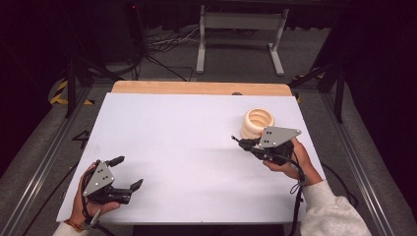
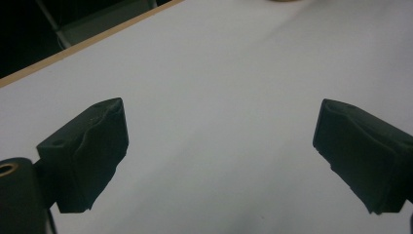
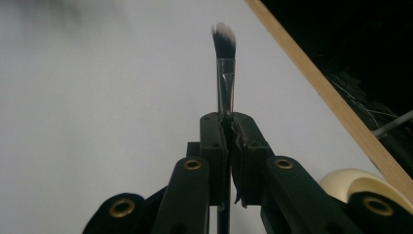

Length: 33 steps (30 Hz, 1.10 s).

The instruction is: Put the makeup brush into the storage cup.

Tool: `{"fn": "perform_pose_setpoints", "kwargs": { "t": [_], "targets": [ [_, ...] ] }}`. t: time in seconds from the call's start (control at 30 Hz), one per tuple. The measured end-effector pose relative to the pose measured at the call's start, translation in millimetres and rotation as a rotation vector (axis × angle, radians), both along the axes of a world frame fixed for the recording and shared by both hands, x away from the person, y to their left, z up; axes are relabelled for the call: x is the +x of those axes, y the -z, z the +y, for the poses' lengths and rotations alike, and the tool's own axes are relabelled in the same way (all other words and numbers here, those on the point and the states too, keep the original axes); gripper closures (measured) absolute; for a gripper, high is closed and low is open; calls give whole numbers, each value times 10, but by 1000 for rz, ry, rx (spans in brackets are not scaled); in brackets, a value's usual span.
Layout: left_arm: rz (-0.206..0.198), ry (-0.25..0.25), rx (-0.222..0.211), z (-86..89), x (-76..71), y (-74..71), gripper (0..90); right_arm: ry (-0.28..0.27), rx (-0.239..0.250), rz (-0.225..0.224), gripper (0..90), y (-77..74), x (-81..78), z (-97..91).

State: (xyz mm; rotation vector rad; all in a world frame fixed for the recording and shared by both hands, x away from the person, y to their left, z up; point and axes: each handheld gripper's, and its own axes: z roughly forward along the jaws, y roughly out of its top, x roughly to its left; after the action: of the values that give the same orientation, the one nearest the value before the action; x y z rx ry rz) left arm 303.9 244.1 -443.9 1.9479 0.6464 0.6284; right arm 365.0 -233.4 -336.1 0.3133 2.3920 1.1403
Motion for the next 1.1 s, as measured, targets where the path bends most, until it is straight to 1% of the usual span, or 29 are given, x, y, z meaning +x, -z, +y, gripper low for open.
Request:
{"fn": "perform_pose_setpoints", "kwargs": {
  "t": [0.1,0.2,0.23,0.33,0.37,0.4,0.47,0.53,0.63,0.7,0.73,0.8,0.87,0.93,0.97,1.0,1.07,1.1],
  "targets": [
    [2,4,-4,-4,-2,0,67,34,63,-4,845,-10,5,-24],
    [2,3,-10,1,-5,-5,67,65,118,-21,845,-20,8,-47],
    [2,3,-10,1,-5,-5,67,65,118,-21,845,-20,8,-47],
    [1,6,-14,7,-7,-8,67,88,165,-32,845,-27,20,-62],
    [-1,5,-18,7,-8,-8,67,106,185,-48,845,-27,25,-63],
    [-2,7,-19,8,-6,-8,67,109,201,-46,845,-27,28,-63],
    [-1,8,-22,10,-5,-7,67,121,221,-62,845,-21,41,-56],
    [0,10,-26,12,-6,-8,66,132,239,-61,845,-14,54,-43],
    [-2,7,-27,20,-13,-10,65,154,264,-76,845,-18,73,-30],
    [-2,8,-28,25,-11,-10,65,173,279,-94,845,-17,81,-24],
    [-3,5,-29,26,-9,-10,64,172,293,-91,845,-15,87,-28],
    [-1,9,-28,21,-13,-10,64,187,286,-113,845,-19,100,-30],
    [-3,12,-30,17,-15,-10,65,198,301,-113,845,-42,133,-55],
    [-3,14,-26,16,-14,-7,65,221,308,-130,845,-76,157,-75],
    [-3,14,-26,16,-14,-7,64,221,308,-130,845,-76,157,-75],
    [-2,15,-27,20,-12,-5,64,223,328,-134,845,-100,175,-97],
    [-2,16,-35,27,-11,-5,65,251,340,-150,845,-133,199,-123],
    [0,12,-35,29,-11,-4,65,261,354,-151,846,-143,210,-137]
  ]
}}
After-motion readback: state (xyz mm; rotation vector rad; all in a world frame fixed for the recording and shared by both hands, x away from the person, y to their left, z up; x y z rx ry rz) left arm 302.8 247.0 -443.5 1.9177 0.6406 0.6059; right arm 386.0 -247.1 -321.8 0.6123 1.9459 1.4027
